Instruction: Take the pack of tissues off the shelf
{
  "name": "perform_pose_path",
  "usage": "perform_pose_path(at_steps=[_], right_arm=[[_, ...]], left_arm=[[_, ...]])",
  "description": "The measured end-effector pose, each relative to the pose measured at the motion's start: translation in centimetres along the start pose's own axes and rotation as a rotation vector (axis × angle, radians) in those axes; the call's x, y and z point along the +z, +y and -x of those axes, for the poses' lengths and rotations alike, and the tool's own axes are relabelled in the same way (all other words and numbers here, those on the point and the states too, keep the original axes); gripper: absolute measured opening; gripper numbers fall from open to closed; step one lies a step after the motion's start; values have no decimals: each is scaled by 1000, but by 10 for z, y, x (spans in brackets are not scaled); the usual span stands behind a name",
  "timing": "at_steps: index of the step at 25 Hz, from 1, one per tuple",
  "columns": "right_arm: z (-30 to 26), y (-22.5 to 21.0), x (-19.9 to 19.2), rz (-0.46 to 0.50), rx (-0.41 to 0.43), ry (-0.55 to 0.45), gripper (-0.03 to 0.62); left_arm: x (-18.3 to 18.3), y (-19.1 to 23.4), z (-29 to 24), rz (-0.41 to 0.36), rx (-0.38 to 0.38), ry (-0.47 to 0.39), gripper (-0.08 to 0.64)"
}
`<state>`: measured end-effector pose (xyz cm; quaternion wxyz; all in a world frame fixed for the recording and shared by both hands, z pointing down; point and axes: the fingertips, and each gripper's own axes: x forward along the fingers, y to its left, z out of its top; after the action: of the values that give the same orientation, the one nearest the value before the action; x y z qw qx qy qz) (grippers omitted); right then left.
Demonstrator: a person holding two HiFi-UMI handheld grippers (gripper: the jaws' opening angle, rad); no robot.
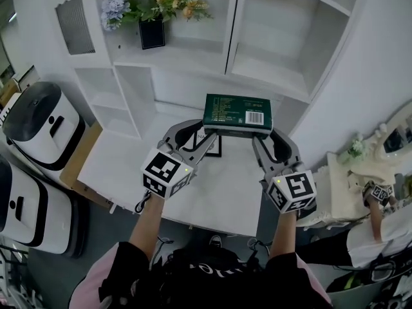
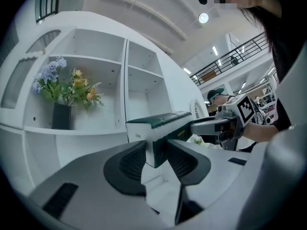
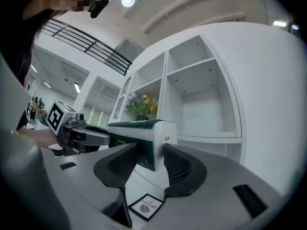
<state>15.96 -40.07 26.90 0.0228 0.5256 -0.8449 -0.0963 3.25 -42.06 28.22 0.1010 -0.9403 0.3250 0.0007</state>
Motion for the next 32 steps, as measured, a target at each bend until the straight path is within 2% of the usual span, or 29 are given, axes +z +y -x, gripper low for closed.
perform_pose_path(at_steps=[9,19,32], right_arm=[[29,95,-29,-82,-2,54,198],[71,202,-59,-174,-3,127,195],[109,252,-64,-179,27,169,193]], left_arm=[[-37,-16,96,99,22,47,150],[-74,-42,205,175,26,108,149],[-85,-74,264,230,72,98,144]])
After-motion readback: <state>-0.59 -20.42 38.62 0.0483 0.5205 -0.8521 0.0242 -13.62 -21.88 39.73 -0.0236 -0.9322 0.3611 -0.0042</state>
